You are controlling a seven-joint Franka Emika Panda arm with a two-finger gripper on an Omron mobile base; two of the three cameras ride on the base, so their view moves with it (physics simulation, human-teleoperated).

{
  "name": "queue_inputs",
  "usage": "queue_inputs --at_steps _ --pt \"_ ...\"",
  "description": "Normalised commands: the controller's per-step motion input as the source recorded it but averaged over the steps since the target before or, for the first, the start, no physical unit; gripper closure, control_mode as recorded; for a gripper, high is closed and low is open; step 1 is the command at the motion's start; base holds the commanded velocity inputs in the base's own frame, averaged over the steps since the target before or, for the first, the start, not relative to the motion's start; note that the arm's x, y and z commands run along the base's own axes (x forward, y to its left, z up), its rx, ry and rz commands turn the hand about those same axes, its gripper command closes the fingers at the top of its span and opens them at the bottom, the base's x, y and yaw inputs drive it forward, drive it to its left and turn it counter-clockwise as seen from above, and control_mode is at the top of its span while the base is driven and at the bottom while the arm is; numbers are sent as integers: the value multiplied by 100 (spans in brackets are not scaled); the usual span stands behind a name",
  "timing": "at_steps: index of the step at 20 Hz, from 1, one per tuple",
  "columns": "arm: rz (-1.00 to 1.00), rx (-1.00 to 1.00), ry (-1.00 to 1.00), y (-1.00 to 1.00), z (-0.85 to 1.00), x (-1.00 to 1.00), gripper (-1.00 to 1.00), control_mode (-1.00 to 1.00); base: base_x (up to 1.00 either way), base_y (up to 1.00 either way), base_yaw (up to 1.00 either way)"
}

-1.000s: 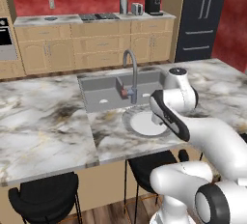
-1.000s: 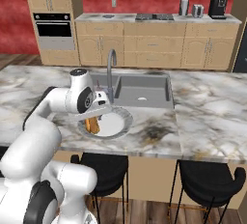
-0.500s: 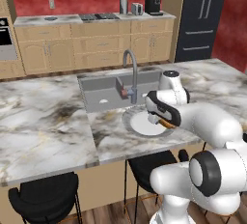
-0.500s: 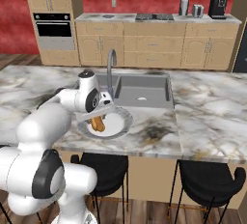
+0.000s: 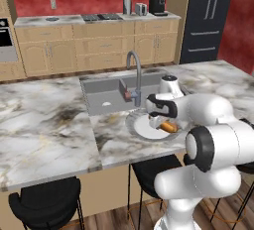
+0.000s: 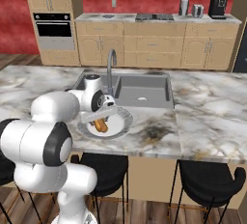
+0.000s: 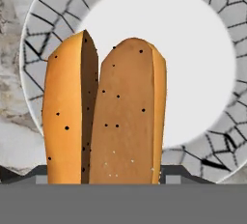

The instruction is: Move the hot dog bun to the plate on the dining table and place the condiment next to that plate. Then navigate to the fridge and take the sausage and place it on the plate as well.

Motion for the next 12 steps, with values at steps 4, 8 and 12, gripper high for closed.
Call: queue_inputs --at_steps 4,8,12 --pt "0 0 9 0 -24 36 100 -100 0 0 0" --pt "0 0 5 0 -24 35 100 -100 0 0 0" --pt "0 0 2 0 -28 24 100 -100 0 0 0"
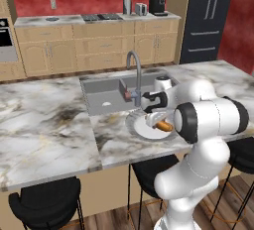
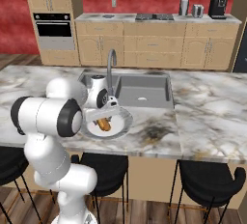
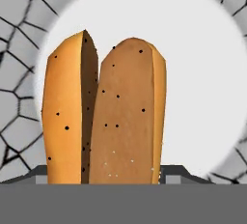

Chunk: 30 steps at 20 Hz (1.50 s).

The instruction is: Move the hot dog bun to the plate on the dining table and place the condiment next to that plate. Then navigate to the fridge and take the sausage and place it on the plate as well.

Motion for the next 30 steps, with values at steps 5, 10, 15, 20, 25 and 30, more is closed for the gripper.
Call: queue_inputs --at_steps 5,10,15,20,25,30 --pt "0 0 -2 5 -36 3 -100 -100 0 0 0" --pt "0 0 -5 1 -17 0 -100 -100 0 0 0" --pt "1 0 -6 0 1 0 -100 -100 0 0 0" --pt "3 1 -17 -7 25 -19 -100 -100 0 0 0" --pt "0 2 -16 0 44 -41 -100 -100 0 0 0" --pt "0 2 -15 0 52 -56 -100 -100 0 0 0"
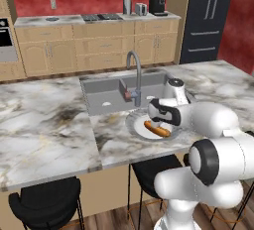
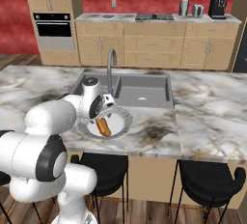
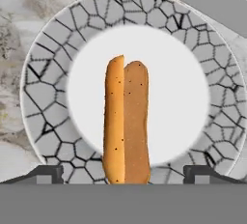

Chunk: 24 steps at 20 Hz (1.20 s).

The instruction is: Move the hot dog bun to the plate on the dining table and place the condiment next to that plate. Then navigate to the fridge and take the sausage and place it on the plate as well.

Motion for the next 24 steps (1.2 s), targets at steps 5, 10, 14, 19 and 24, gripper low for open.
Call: queue_inputs --at_steps 5,10,14,19,24 --pt "0 0 -12 15 58 -62 -100 -100 0 0 0" --pt "-2 1 -11 21 55 -69 -100 -100 0 0 0" --pt "-13 8 -21 25 20 -93 -100 -100 0 0 0" --pt "-13 15 -24 14 6 -100 -100 -100 0 0 0" --pt "-7 11 -26 13 0 -95 -100 -100 0 0 0"
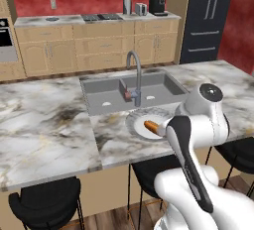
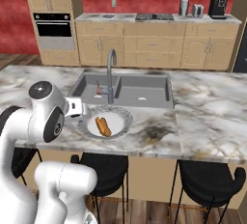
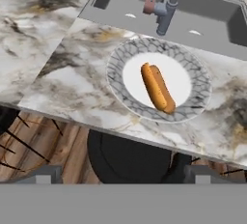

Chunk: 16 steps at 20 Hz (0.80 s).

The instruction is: Move the hot dog bun to the plate on the dining table and place the condiment next to that plate. Then navigate to the fridge and take the sausage and place it on the plate as well.

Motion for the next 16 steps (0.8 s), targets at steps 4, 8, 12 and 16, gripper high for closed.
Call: queue_inputs --at_steps 4,8,12,16 --pt "-9 9 -28 5 0 -70 -100 -100 0 0 0" --pt "-11 3 -22 0 0 -50 -100 -100 0 0 0" --pt "-2 0 -2 0 -1 -9 -100 -100 0 0 0" --pt "0 0 0 0 -2 0 -100 100 -14 4 0"
